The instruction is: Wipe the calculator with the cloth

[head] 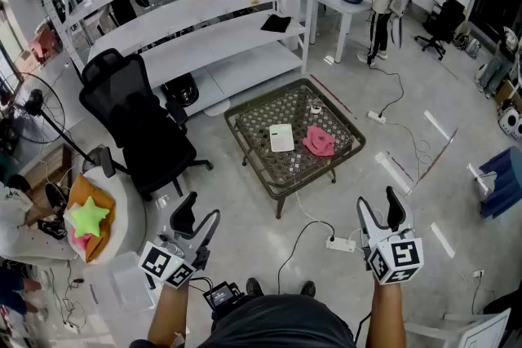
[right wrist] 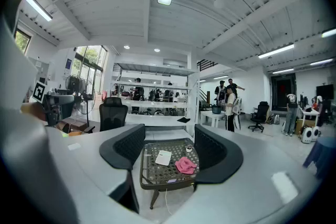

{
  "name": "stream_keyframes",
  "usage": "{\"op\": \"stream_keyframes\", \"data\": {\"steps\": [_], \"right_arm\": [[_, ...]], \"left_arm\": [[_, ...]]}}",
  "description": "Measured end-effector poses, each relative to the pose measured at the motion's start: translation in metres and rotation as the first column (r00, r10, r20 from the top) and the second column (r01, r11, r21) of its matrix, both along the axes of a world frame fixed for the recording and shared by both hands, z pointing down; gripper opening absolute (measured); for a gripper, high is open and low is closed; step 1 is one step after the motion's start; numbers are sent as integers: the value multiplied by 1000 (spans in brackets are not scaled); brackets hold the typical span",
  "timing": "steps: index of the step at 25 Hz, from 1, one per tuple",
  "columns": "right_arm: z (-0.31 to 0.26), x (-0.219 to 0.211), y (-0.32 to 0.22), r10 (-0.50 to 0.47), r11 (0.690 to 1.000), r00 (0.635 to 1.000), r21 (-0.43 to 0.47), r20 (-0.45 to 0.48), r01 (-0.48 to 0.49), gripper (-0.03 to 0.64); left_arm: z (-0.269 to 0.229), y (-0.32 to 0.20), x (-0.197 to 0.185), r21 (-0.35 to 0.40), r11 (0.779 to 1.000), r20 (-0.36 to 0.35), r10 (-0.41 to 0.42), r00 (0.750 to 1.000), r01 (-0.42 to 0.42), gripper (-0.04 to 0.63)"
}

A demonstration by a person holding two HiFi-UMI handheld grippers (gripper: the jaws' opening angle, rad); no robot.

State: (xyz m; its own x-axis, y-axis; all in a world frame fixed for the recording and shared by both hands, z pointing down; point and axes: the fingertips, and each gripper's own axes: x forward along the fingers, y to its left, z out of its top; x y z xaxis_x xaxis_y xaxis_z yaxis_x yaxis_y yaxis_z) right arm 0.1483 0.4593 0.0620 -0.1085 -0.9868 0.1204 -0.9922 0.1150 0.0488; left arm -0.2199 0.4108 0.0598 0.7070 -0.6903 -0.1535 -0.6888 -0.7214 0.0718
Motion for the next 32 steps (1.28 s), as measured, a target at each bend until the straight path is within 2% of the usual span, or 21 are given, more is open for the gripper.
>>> {"op": "stream_keyframes", "data": {"steps": [15,22,27,32], "right_arm": [[-5,5,5,-3,1000,1000,5,-25,3,281],[-4,-2,2,-3,1000,1000,9,1,3,281],[-10,-19,-2,-11,999,999,47,53,9,281],[-7,-43,-10,-12,1000,999,27,45,11,281]], "left_arm": [[1,8,2,-8,1000,-8,-7,1000,7,305],[7,2,1,-21,1000,-11,9,1000,-9,305],[17,-11,-6,-38,999,-23,32,999,-33,305],[27,-27,-18,-47,997,-51,63,997,-66,305]]}}
